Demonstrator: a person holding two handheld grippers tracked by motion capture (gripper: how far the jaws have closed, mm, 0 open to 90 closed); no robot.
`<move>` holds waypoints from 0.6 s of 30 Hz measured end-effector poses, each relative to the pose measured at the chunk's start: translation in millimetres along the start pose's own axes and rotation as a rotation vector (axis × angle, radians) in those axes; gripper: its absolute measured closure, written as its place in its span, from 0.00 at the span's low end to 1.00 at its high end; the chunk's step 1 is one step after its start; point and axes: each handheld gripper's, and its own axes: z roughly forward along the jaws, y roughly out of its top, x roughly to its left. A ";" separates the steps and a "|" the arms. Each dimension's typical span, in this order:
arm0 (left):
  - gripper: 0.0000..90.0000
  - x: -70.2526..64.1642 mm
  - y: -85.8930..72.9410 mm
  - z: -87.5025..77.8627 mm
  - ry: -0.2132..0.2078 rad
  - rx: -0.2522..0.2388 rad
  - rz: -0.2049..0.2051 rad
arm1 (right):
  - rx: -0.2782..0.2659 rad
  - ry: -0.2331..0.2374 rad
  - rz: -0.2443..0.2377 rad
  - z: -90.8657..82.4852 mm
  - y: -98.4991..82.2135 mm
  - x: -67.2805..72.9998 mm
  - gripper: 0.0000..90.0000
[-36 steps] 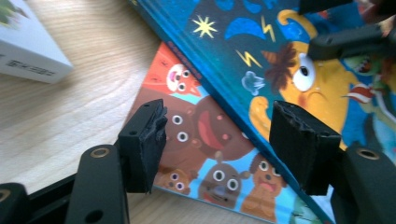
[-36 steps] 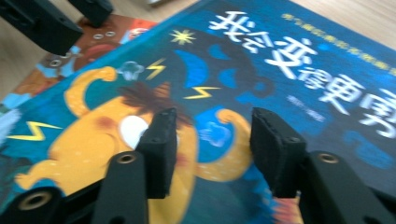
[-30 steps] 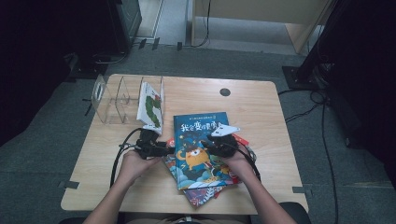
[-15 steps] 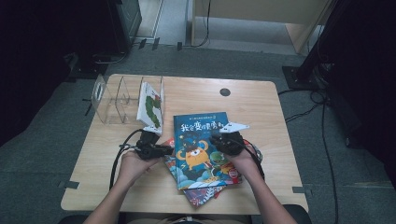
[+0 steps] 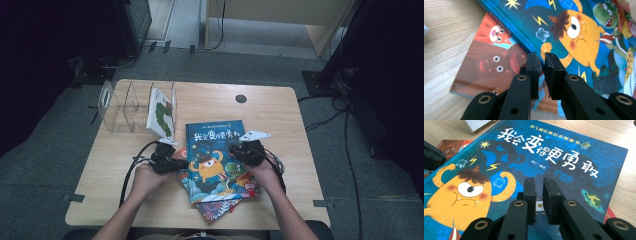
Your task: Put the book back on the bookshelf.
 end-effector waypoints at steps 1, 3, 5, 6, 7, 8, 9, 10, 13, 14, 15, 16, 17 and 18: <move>0.92 0.5 0.1 0.1 -0.005 0.000 -0.004 | 0.005 0.002 0.001 0.3 -0.1 0.1 0.89; 0.92 0.8 -0.1 0.3 -0.011 -0.002 -0.009 | 0.010 0.000 -0.001 1.7 -0.2 1.3 0.89; 0.93 0.3 0.0 0.2 -0.009 -0.001 -0.010 | 0.017 0.000 -0.002 3.2 -0.2 2.6 0.89; 0.94 -0.1 0.0 0.3 -0.008 -0.001 -0.009 | 0.018 0.001 -0.006 3.7 -0.2 2.8 0.89; 0.95 -0.2 -0.1 0.3 -0.008 -0.002 -0.009 | 0.019 0.000 -0.007 4.1 -0.3 3.0 0.89; 0.95 -0.2 -0.2 0.3 -0.009 -0.002 -0.010 | 0.020 -0.001 -0.006 4.2 -0.3 2.7 0.89; 0.95 -0.2 -0.3 0.4 -0.010 -0.003 -0.012 | 0.021 -0.003 -0.002 4.2 -0.4 2.3 0.89; 0.95 -0.1 -0.4 0.5 -0.011 -0.004 -0.014 | 0.021 -0.009 0.000 4.1 -0.5 1.5 0.89; 0.95 -2.7 -0.6 3.1 -0.027 -0.008 -0.025 | 0.015 -0.020 0.013 2.8 -0.8 -1.8 0.89; 0.95 -4.1 -0.4 4.0 -0.031 -0.006 -0.018 | 0.013 -0.020 0.016 2.2 -0.8 -3.4 0.89; 0.95 -5.7 -0.2 4.7 -0.029 -0.004 -0.012 | 0.009 -0.022 0.023 1.6 -0.8 -4.9 0.89; 0.95 -7.3 0.0 5.4 -0.027 -0.003 -0.010 | 0.003 -0.024 0.035 1.0 -0.9 -6.2 0.88; 0.95 -8.6 0.1 6.2 -0.028 -0.006 -0.008 | 0.000 -0.019 0.045 0.4 -0.8 -7.3 0.88; 0.95 -9.5 0.1 6.8 -0.029 -0.006 -0.003 | -0.003 -0.015 0.053 0.5 -0.9 -7.9 0.88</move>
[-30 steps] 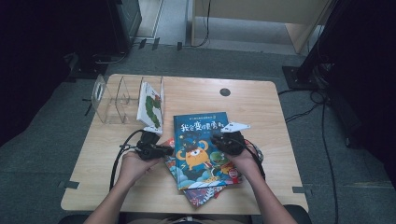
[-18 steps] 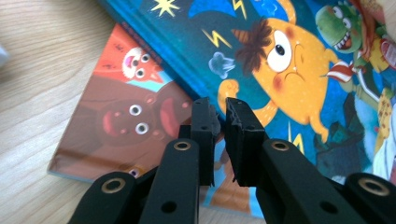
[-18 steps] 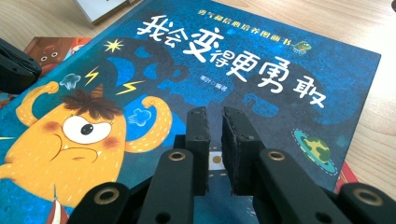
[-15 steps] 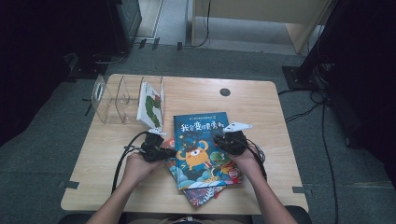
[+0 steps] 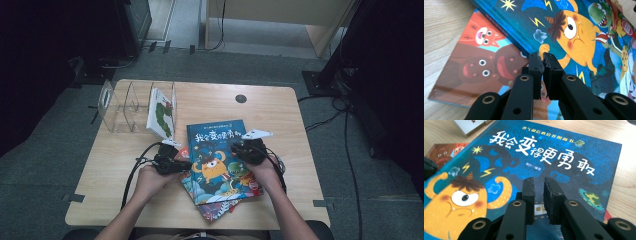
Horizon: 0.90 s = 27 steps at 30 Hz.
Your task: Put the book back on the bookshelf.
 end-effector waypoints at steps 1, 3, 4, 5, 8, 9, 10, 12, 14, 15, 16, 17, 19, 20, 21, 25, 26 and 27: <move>0.95 -0.7 0.0 0.5 0.001 -0.001 0.002 | 0.002 0.004 0.006 0.3 -0.2 -0.1 0.88; 0.95 -2.1 0.1 1.3 -0.002 0.002 0.003 | 0.007 -0.001 0.002 1.2 -0.5 0.2 0.88; 0.95 -2.5 0.1 1.7 -0.002 0.000 0.002 | 0.010 -0.001 0.001 1.6 -0.8 0.1 0.88; 0.95 -3.2 0.2 2.2 -0.003 0.000 0.004 | 0.009 -0.002 0.003 1.8 -0.9 -0.1 0.88; 0.94 -4.3 0.4 3.5 -0.010 0.000 0.003 | 0.013 -0.021 0.014 0.8 -1.8 -2.5 0.88; 0.94 -4.9 0.3 4.1 -0.010 -0.004 0.001 | 0.013 -0.029 0.017 0.6 -2.5 -4.3 0.89; 0.94 -5.4 0.3 4.6 -0.010 -0.004 0.003 | 0.015 -0.041 0.024 0.7 -3.2 -6.4 0.89; 0.94 -7.2 0.6 5.6 -0.006 -0.005 0.008 | 0.020 -0.059 0.037 0.7 -4.6 -11.5 0.90; 0.94 -8.5 1.0 6.5 -0.002 -0.008 0.007 | 0.021 -0.074 0.043 1.1 -6.0 -15.1 0.91; 0.94 -9.0 1.2 7.3 -0.004 -0.010 0.008 | 0.017 -0.079 0.038 1.1 -6.7 -16.6 0.92; 0.93 -9.0 1.4 7.6 -0.003 -0.011 0.007 | 0.012 -0.093 0.041 0.9 -7.2 -18.3 0.92; 0.93 -9.1 1.6 8.1 -0.004 -0.012 0.007 | 0.008 -0.100 0.040 0.9 -7.3 -19.4 0.93; 0.92 -8.9 2.5 8.3 -0.002 -0.008 0.008 | 0.001 -0.122 0.034 1.0 -7.8 -22.0 0.95; 0.92 -8.7 2.7 8.2 -0.004 -0.006 0.006 | -0.001 -0.136 0.038 0.9 -7.9 -23.6 0.96; 0.92 -8.7 2.8 8.2 0.002 -0.006 0.005 | -0.007 -0.145 0.038 0.6 -8.2 -26.3 0.97; 0.99 -8.3 3.0 8.4 -0.009 0.004 -0.008 | -0.013 -0.156 0.071 -0.8 -8.6 -35.2 1.00; 0.99 -8.8 2.8 7.4 -0.010 0.002 -0.007 | -0.015 -0.160 0.075 -0.9 -8.7 -36.2 1.00; 0.99 -9.1 2.7 6.7 -0.015 -0.002 -0.008 | -0.017 -0.167 0.076 -0.9 -8.6 -38.4 1.00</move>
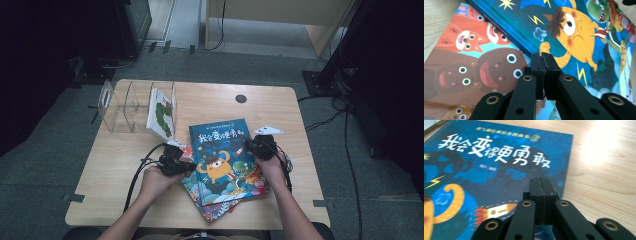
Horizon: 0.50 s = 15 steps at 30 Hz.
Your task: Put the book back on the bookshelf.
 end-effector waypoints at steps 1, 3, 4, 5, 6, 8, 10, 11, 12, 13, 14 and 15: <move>0.99 -0.8 -0.2 -0.8 -0.002 0.000 0.000 | -0.001 -0.004 0.003 0.3 0.3 -1.3 1.00; 0.99 -1.7 -1.4 -2.2 0.003 0.000 0.003 | -0.002 -0.006 0.013 1.1 1.3 -6.0 1.00; 0.99 -2.0 -2.3 -2.7 0.005 -0.001 0.005 | -0.002 -0.004 0.018 1.4 1.8 -8.0 1.00; 0.99 -2.8 -3.1 -3.2 0.002 -0.004 0.002 | 0.000 -0.001 0.022 1.7 2.5 -9.8 1.00; 0.99 -3.3 -3.7 -3.5 0.001 -0.004 0.004 | 0.005 -0.001 0.023 1.8 3.3 -11.6 1.00; 0.98 -4.5 -4.4 -4.0 -0.003 -0.004 0.008 | 0.010 0.010 0.019 2.4 4.5 -15.1 1.00; 0.98 -5.9 -4.9 -3.8 -0.002 -0.005 0.009 | 0.017 0.022 0.024 4.0 7.2 -19.9 1.00; 0.98 -6.3 -5.2 -3.7 -0.002 -0.004 0.010 | 0.021 0.023 0.021 4.6 8.6 -22.2 1.00; 0.98 -6.4 -5.4 -3.4 -0.006 -0.001 0.010 | 0.027 0.022 0.023 5.3 10.0 -24.6 1.00; 0.98 -7.0 -5.9 -2.7 -0.006 -0.001 0.009 | 0.028 0.027 0.026 5.9 10.8 -26.9 1.00; 0.98 -7.5 -6.2 -2.3 -0.007 -0.001 0.011 | 0.028 0.030 0.031 7.1 11.9 -30.3 1.00; 0.98 -8.0 -6.6 -2.0 -0.010 0.001 0.009 | 0.035 0.028 0.030 7.9 12.7 -33.3 1.00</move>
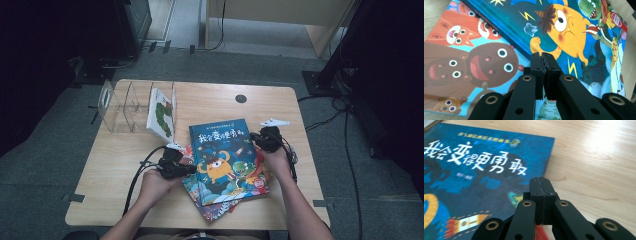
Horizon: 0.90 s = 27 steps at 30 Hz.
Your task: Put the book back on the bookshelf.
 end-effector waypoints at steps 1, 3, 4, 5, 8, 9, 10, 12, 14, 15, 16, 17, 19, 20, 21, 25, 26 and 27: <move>0.98 -1.0 -0.4 0.6 -0.001 -0.002 -0.002 | 0.015 -0.003 0.006 1.3 0.6 -2.3 1.00; 0.98 -2.3 -1.2 1.8 -0.003 0.003 0.003 | 0.041 -0.004 0.007 3.8 -0.5 -8.1 1.00; 0.98 -2.6 -1.5 2.3 -0.003 0.003 0.004 | 0.046 -0.003 0.025 5.0 -1.7 -11.7 1.00; 0.98 -3.2 -1.9 2.3 -0.001 0.000 0.000 | 0.050 0.003 0.038 5.6 -2.1 -13.7 1.00; 0.98 -3.4 -2.8 2.4 -0.004 -0.004 -0.003 | 0.051 0.017 0.067 6.6 -2.0 -16.5 1.00; 0.98 -3.5 -3.0 2.3 -0.003 -0.003 0.000 | 0.050 0.017 0.063 6.8 -1.3 -16.0 1.00; 0.98 -3.7 -3.2 2.3 -0.002 -0.005 -0.001 | 0.046 0.021 0.056 7.2 -0.7 -14.6 1.00; 0.98 -4.0 -3.7 2.4 -0.002 -0.008 0.000 | 0.054 0.022 0.040 8.5 0.6 -12.0 1.00; 0.98 -4.3 -4.0 2.5 -0.001 -0.009 -0.001 | 0.060 0.014 0.031 10.9 1.8 -8.2 1.00; 0.98 -4.6 -4.1 2.4 0.000 -0.009 -0.001 | 0.061 0.007 0.026 11.3 2.3 -7.2 1.00; 0.98 -5.2 -4.3 2.6 0.003 -0.012 -0.002 | 0.062 0.005 0.028 11.6 2.6 -6.9 1.00; 0.98 -5.4 -4.5 2.6 0.003 -0.012 -0.003 | 0.060 0.003 0.030 11.8 2.8 -7.1 1.00; 0.99 -6.0 -4.5 3.4 -0.005 -0.008 -0.001 | 0.057 -0.002 0.034 12.6 3.1 -6.3 1.00; 0.99 -7.5 -4.7 3.9 -0.006 -0.006 0.002 | 0.058 -0.008 0.031 13.0 3.6 -5.4 1.00; 0.99 -9.3 -4.9 4.4 -0.006 -0.003 0.008 | 0.055 -0.016 0.025 13.7 3.9 -4.8 1.00; 0.99 -13.5 -5.8 5.8 -0.005 -0.001 0.013 | 0.050 -0.035 0.025 15.5 5.1 -1.9 1.00; 0.99 -13.9 -6.0 6.2 -0.009 -0.001 0.012 | 0.050 -0.039 0.028 15.6 5.3 -1.4 1.00; 0.99 -14.5 -6.3 6.5 -0.011 -0.001 0.010 | 0.048 -0.043 0.032 16.0 5.3 -0.9 1.00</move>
